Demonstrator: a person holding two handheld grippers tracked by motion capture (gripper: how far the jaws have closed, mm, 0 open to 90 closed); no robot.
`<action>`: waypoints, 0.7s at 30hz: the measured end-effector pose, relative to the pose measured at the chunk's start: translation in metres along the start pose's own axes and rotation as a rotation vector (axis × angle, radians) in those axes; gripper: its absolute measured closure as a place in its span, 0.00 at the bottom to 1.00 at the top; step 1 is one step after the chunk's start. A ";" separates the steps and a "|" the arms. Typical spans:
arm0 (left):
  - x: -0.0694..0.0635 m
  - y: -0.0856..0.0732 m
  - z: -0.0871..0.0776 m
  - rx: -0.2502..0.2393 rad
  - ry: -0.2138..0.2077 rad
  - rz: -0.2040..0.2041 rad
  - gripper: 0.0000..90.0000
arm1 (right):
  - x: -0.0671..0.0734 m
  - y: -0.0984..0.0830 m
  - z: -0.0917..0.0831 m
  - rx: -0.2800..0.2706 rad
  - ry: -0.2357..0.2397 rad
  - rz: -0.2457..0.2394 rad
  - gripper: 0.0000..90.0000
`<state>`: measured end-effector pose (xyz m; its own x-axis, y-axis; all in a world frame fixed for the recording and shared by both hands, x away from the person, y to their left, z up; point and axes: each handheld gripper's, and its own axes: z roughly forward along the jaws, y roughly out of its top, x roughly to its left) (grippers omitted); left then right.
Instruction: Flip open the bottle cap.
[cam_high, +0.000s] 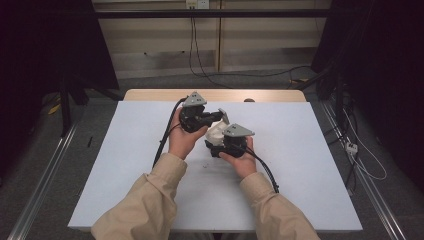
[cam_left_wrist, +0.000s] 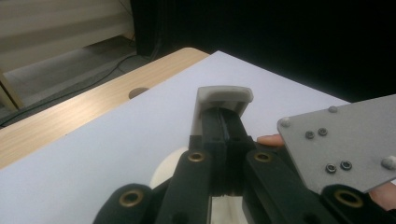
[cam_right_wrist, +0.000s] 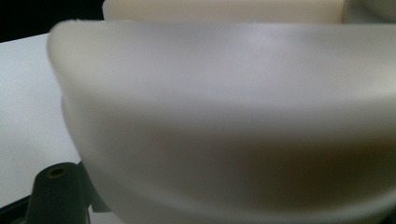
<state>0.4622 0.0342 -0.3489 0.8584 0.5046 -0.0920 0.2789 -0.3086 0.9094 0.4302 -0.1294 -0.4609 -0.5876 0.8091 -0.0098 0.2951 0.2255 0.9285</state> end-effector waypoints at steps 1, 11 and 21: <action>0.000 0.000 0.000 0.000 0.000 0.000 1.00 | 0.000 0.000 0.000 0.000 0.000 0.000 0.21; 0.000 0.004 0.003 0.000 -0.001 0.001 1.00 | 0.000 0.000 0.000 0.002 0.000 0.002 0.21; 0.001 0.007 0.007 0.007 -0.003 -0.003 1.00 | 0.000 0.000 0.000 0.003 0.000 0.002 0.21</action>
<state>0.4677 0.0267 -0.3456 0.8590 0.5029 -0.0960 0.2843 -0.3127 0.9063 0.4300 -0.1295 -0.4610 -0.5875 0.8092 -0.0081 0.2980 0.2256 0.9275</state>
